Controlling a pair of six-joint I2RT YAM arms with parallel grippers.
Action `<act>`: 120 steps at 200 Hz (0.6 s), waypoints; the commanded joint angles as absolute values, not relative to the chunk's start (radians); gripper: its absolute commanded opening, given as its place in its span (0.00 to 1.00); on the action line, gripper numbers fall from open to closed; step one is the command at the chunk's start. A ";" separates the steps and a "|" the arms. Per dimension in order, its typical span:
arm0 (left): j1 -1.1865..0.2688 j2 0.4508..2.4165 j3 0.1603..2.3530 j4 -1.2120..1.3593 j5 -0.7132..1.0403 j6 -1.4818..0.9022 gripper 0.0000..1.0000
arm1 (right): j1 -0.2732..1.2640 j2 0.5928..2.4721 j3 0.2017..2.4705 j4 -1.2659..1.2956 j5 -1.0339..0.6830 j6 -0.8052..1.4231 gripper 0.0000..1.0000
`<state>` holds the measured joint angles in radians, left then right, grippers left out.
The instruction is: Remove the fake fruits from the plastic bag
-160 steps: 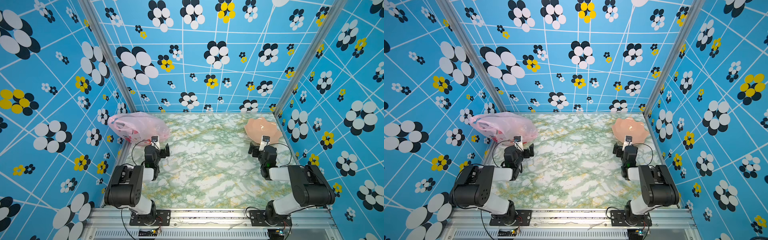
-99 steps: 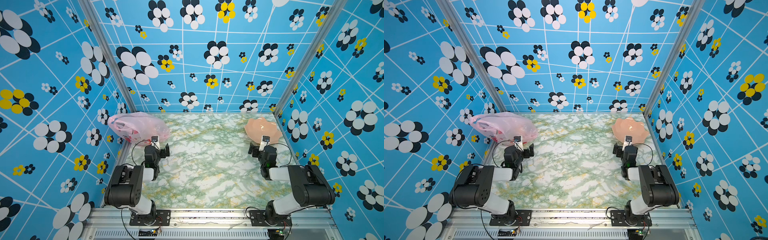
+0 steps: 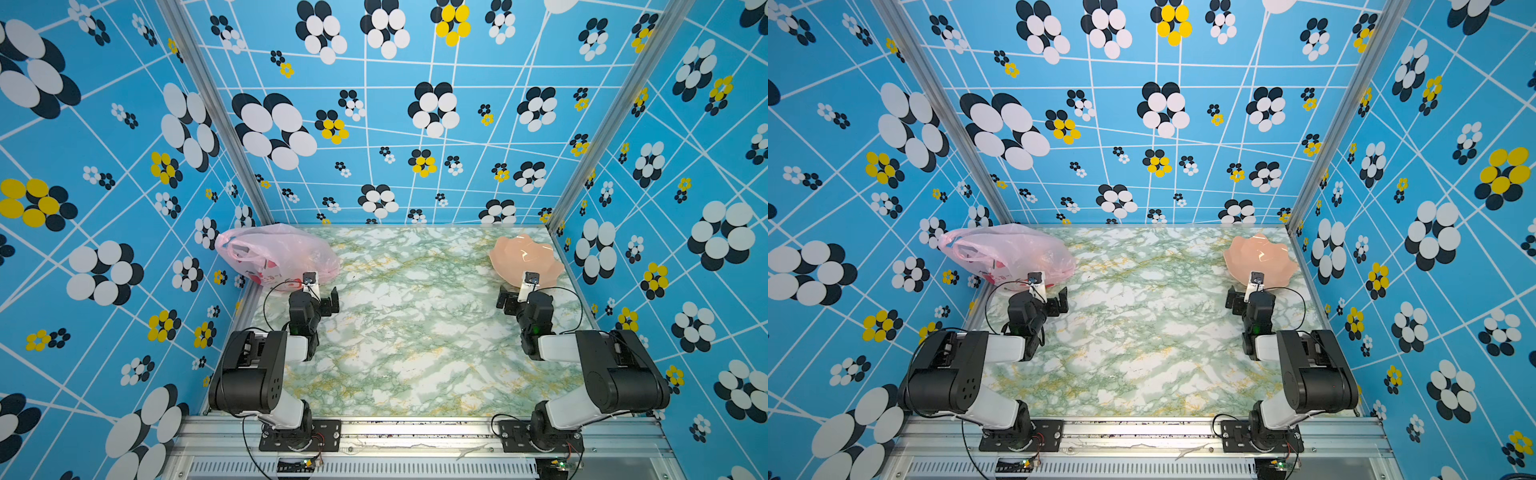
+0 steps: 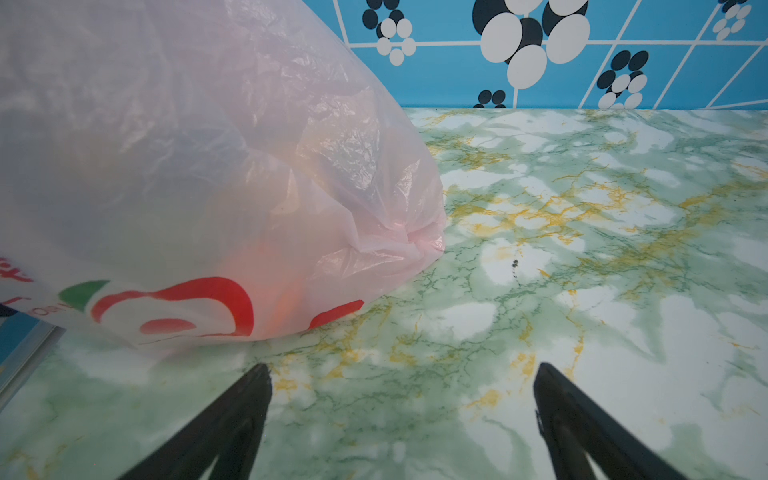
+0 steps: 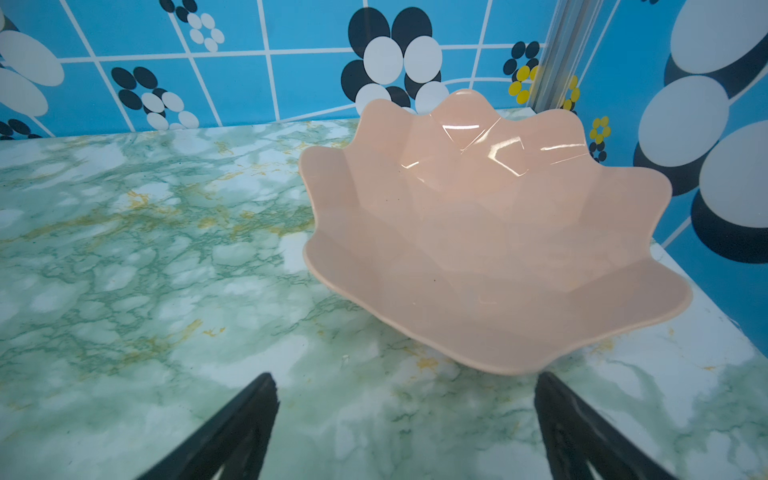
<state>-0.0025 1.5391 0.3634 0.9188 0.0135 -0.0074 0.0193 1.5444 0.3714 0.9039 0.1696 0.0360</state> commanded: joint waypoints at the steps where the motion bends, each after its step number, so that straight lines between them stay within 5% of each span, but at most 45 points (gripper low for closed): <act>1: -0.010 1.546 0.385 0.912 0.004 -0.011 0.99 | 0.026 1.549 0.388 0.901 0.160 0.023 0.99; 67: -0.013 1.531 0.374 0.921 0.014 -0.001 0.99 | 0.026 1.547 0.386 0.904 0.155 0.023 0.99; 120: -0.144 1.278 0.267 0.869 -0.074 0.100 0.99 | 0.033 1.396 0.306 0.907 0.029 -0.034 0.99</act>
<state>-0.0937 1.4086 0.2836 0.9382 -0.0223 0.0387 0.0196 1.4868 0.3527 0.8936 0.0753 -0.0078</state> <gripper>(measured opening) 0.991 0.991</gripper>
